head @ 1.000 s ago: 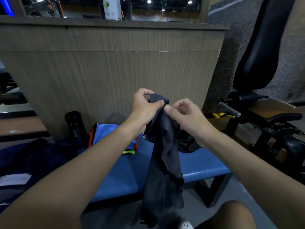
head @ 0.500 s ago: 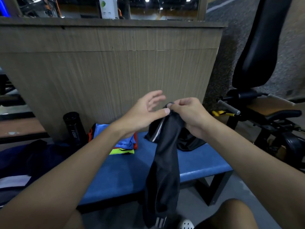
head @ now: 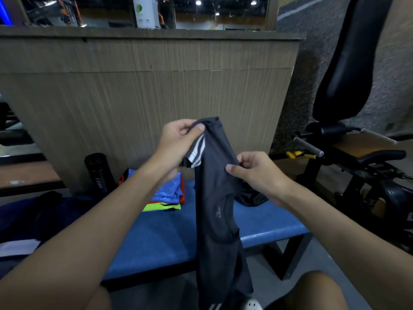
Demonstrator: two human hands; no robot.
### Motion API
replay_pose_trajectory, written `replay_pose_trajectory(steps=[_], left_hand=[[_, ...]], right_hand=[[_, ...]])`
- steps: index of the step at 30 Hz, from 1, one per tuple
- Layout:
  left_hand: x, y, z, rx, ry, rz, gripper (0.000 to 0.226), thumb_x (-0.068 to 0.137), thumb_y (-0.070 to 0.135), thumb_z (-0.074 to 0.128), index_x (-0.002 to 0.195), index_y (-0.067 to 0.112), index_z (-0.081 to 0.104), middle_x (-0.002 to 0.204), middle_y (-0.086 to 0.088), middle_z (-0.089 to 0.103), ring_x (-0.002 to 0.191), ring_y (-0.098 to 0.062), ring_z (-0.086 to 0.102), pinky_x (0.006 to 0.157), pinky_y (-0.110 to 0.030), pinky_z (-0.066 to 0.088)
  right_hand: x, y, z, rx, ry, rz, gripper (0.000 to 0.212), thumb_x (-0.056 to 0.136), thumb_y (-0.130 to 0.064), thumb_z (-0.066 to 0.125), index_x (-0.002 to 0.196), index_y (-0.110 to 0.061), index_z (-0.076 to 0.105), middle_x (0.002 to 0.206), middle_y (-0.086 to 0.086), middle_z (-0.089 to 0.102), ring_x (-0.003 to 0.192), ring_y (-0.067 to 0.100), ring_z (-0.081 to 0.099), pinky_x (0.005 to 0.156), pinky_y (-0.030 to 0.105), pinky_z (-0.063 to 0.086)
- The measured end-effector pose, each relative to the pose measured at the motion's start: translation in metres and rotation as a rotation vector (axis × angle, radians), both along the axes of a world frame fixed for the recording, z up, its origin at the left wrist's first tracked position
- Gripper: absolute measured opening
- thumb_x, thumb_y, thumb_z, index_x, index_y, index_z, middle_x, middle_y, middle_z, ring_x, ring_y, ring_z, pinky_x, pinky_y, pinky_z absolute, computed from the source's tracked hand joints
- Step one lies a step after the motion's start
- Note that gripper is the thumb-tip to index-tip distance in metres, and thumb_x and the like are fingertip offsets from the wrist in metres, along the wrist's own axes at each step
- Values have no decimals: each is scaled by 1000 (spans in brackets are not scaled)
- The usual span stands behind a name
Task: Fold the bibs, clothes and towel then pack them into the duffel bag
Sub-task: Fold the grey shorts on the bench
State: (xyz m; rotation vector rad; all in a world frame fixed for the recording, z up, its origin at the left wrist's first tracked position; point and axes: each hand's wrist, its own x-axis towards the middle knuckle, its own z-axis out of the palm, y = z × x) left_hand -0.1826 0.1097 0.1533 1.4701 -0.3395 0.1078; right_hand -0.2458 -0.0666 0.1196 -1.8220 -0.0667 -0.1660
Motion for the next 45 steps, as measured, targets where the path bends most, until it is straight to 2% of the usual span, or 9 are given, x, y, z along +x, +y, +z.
replay_pose_trajectory(steps=[4,8,16,19,26,35,37,42,45], left_hand=[[6,15,4,120,72,-30,21,86,19,65,106,17,70,100,-7,71,90,-16,63,77,-28,46],[-5,18,-3,355,-18,-386,53,88,22,66,138,13,49,125,-3,67,115,-3,62,99,-16,46],[-10,21,-9,317,-35,-280,18,100,9,53,88,5,65,84,-16,64,79,-22,56,71,-33,45],[-11,22,-4,210,15,-170,23,105,11,43,89,9,59,85,-15,58,78,-22,52,67,-32,41],[-20,35,-7,688,-130,-326,16,85,28,74,93,14,76,91,-4,76,84,-9,68,78,-24,52],[-2,60,4,575,-382,-63,32,100,24,53,86,-1,67,78,-11,60,74,-15,51,70,-31,40],[6,70,2,572,-399,42,27,101,21,54,85,4,69,78,-9,62,73,-13,53,68,-30,41],[10,77,-2,513,-327,104,29,102,3,46,87,15,68,67,-1,58,60,1,53,65,-11,43],[0,70,-7,557,-300,35,27,106,20,42,97,20,68,66,4,57,60,3,52,66,-11,43]], right_hand=[[4,-3,7,-27,-109,-23,14,94,-9,63,86,2,63,85,20,70,75,24,63,70,40,53],[9,6,19,-151,-178,71,8,92,-5,64,86,-5,71,78,5,70,70,9,62,68,25,50],[7,4,5,-7,-100,131,10,87,-7,71,93,1,66,76,3,68,71,12,64,67,23,54],[1,4,-10,-24,-42,231,13,93,-7,63,89,5,63,86,9,70,79,15,66,71,27,55],[6,7,-1,-70,-126,180,8,94,-6,61,92,1,62,82,13,72,71,15,67,62,26,53],[5,-16,-13,-334,41,295,25,92,-18,67,87,7,62,85,18,70,72,28,67,67,37,55],[4,-22,-13,-380,19,248,21,93,-17,65,88,3,64,88,22,70,69,22,65,63,27,53],[7,-32,-12,-385,-121,76,18,94,-20,64,84,-5,64,80,17,70,69,18,62,67,39,51],[10,-30,-9,-410,-225,26,19,94,-21,63,80,-8,61,65,3,61,59,3,50,58,22,42]])
